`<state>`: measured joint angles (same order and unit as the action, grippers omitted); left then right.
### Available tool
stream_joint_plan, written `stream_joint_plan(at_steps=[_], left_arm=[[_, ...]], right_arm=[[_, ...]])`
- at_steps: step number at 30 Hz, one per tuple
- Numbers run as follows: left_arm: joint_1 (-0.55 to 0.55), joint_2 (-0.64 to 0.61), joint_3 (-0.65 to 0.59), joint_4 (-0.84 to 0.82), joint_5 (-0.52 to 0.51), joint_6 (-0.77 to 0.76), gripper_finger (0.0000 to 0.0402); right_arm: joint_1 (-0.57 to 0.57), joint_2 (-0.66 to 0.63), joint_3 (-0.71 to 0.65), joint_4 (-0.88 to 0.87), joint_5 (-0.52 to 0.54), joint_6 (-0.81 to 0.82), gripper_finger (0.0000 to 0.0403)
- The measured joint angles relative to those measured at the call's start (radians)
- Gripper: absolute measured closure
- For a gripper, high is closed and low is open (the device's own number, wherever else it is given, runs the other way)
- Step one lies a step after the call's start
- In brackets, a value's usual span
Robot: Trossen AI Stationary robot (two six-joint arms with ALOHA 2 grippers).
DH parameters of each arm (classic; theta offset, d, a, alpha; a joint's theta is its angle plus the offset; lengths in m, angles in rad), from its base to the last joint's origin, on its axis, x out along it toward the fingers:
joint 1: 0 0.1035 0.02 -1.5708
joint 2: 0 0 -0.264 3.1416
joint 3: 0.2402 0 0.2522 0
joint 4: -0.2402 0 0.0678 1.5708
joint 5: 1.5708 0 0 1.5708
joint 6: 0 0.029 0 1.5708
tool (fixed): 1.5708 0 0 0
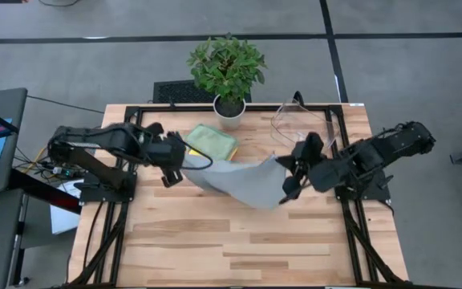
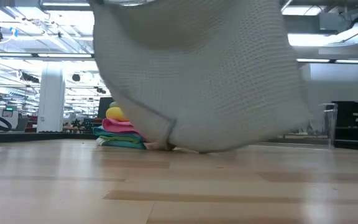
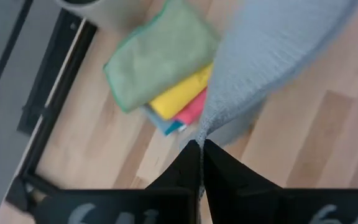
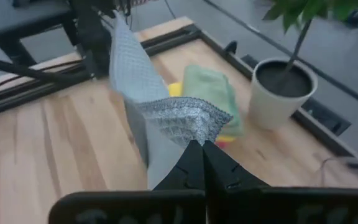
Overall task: Fold microfiber towels
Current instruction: Fold the gray microfiber towel
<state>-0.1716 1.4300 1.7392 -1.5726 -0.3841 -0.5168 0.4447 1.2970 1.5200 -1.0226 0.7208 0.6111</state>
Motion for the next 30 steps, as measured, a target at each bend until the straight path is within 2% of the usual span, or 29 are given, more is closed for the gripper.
stream_joint_plan(at_steps=[5,8,15,17,24,28,30], left_arm=[[0.001,-0.003,0.113,-0.001,0.017,0.035,0.0401],[-0.011,-0.002,0.146,0.002,0.016,0.023,0.0401],[-0.09,0.009,0.108,-0.001,0.166,-0.045,0.0401],[-0.131,0.022,0.091,0.003,0.175,-0.07,0.0401],[-0.316,0.049,0.06,0.127,0.023,-0.154,0.0401],[-0.341,0.041,0.12,0.039,0.008,-0.209,0.0401],[-0.339,0.039,0.161,-0.008,-0.019,-0.229,0.0401]], right_arm=[[-0.022,-0.002,0.05,-0.05,0.021,-0.035,0.0395],[0.005,0.0,0.05,-0.121,0.031,0.034,0.0395],[0.155,0.033,0.049,-0.153,0.036,0.202,0.0395],[0.199,0.045,0.051,-0.153,0.037,0.252,0.0395],[0.296,0.109,0.05,-0.133,0.075,0.304,0.0395],[0.275,0.112,0.091,-0.221,0.106,0.297,0.0395],[0.259,0.111,0.121,-0.279,0.171,0.298,0.0395]])
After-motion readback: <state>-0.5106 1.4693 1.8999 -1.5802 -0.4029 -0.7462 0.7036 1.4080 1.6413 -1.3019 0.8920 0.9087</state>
